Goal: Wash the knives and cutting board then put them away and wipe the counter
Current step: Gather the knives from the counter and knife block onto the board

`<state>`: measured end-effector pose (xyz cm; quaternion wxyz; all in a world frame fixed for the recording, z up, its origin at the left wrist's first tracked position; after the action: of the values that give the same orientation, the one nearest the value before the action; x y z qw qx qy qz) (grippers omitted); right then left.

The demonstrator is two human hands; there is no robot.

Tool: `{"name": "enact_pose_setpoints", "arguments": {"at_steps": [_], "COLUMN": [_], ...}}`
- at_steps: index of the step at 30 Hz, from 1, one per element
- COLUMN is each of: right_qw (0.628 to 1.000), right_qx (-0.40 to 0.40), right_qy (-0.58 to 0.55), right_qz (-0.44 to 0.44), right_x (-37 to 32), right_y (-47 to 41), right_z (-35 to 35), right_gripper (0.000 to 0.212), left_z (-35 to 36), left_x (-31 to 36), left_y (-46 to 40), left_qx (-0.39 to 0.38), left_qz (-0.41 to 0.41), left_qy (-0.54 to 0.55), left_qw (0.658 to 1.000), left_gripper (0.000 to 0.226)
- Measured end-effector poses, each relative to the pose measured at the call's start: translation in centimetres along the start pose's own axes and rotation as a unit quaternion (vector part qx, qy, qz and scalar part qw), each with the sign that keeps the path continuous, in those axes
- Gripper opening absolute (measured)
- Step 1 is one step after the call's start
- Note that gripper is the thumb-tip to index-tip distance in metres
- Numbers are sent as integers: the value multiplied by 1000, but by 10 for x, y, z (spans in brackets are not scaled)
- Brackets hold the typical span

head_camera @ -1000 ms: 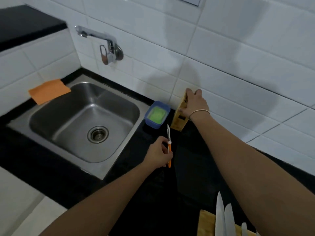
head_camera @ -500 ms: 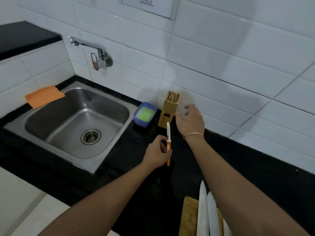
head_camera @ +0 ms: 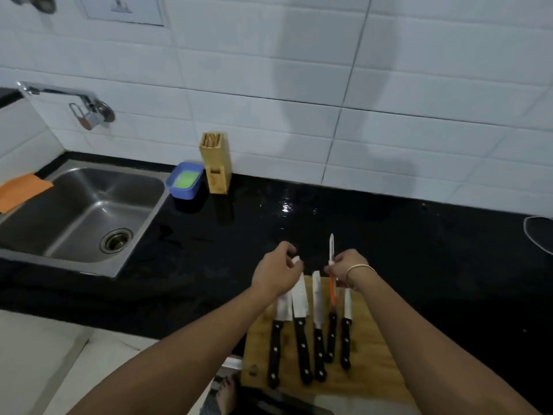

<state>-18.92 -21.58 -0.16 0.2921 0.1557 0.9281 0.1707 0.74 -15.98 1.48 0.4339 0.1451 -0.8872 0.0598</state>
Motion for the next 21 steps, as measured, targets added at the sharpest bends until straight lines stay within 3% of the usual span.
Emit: {"name": "enact_pose_setpoints", "arguments": {"at_steps": [3, 6, 12, 14, 16, 19, 21], "right_qw": [998, 995, 993, 993, 993, 992, 989], "right_qx": [-6, -24, -58, -69, -73, -87, -105], "right_qy": [51, 87, 83, 71, 62, 40, 22], "right_qz": [34, 34, 65, 69, 68, 84, 103], "right_x": [53, 79, 97, 101, 104, 113, 118], "right_y": [10, 24, 44, 46, 48, 49, 51], "right_z": [-4, 1, 3, 8, 10, 13, 14], "right_gripper": [10, 11, 27, 31, 33, 37, 37], "left_z": [-16, -31, -30, -28, -25, -22, -24], "left_x": [-24, -52, -102, -111, -115, -118, -118], "left_y": [29, 54, 103, 111, 117, 124, 129], "left_qx": [57, 82, -67, -78, -74, -44, -33], "left_qz": [-21, -69, -230, -265, -330, -421, -439], "left_qy": [-107, -186, -330, -316, -227, -83, -48], "left_qw": [992, 977, 913, 908, 913, 902, 896], "left_gripper": [14, 8, 33, 53, 72, 88, 92]}}
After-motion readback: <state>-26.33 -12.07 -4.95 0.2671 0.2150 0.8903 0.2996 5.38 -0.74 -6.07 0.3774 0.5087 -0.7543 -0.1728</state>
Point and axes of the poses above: each hand's wrist, its own y-axis away from the middle knuckle, its own z-axis out of the palm, x = y × z, the point moved 9 cm from there along -y, towards the middle knuckle, and after that the axes turned 13 degrees about x, right-handed, at the moved point
